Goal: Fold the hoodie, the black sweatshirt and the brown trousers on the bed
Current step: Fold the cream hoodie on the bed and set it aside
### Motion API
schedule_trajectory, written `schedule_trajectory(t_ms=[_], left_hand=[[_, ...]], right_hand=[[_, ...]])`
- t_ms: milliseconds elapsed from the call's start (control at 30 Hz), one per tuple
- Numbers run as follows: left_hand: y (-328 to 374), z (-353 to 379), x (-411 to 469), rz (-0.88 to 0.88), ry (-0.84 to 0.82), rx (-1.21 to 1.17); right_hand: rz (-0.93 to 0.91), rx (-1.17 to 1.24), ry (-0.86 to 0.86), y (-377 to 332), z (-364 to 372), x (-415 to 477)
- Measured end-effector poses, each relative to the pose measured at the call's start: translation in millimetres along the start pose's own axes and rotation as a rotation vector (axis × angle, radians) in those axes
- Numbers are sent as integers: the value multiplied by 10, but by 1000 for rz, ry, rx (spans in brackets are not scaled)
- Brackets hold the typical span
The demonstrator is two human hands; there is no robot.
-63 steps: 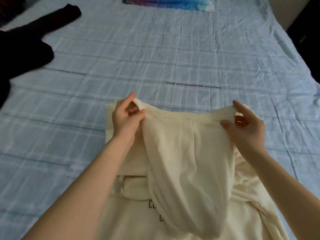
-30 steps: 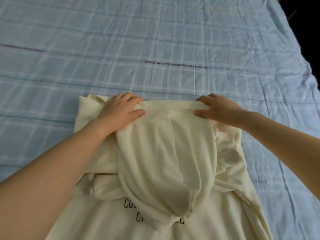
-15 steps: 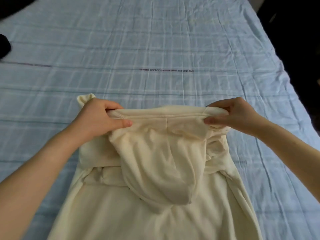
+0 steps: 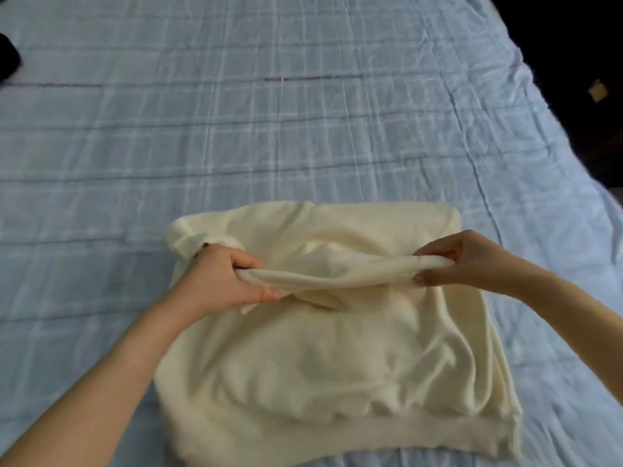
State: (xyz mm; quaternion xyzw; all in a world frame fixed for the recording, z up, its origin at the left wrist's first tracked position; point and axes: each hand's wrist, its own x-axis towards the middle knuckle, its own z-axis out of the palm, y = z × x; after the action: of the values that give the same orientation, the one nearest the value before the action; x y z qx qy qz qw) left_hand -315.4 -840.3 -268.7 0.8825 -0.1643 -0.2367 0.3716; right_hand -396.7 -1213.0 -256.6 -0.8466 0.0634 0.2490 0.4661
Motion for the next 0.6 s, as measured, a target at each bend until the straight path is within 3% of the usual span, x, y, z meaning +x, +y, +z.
schedule_trajectory(t_ms=[167, 400, 467, 600], left_hand=[[-32, 224, -500, 40, 80, -69], [-145, 662, -1092, 31, 113, -83], [-260, 917, -1274, 40, 107, -36], [-240, 1305, -1569, 96, 252, 140]], right_hand=[[20, 103, 180, 92, 335, -531], [75, -7, 209, 144, 602, -1121], [102, -79, 161, 296, 791, -1180], [67, -168, 252, 471, 1136, -1284]])
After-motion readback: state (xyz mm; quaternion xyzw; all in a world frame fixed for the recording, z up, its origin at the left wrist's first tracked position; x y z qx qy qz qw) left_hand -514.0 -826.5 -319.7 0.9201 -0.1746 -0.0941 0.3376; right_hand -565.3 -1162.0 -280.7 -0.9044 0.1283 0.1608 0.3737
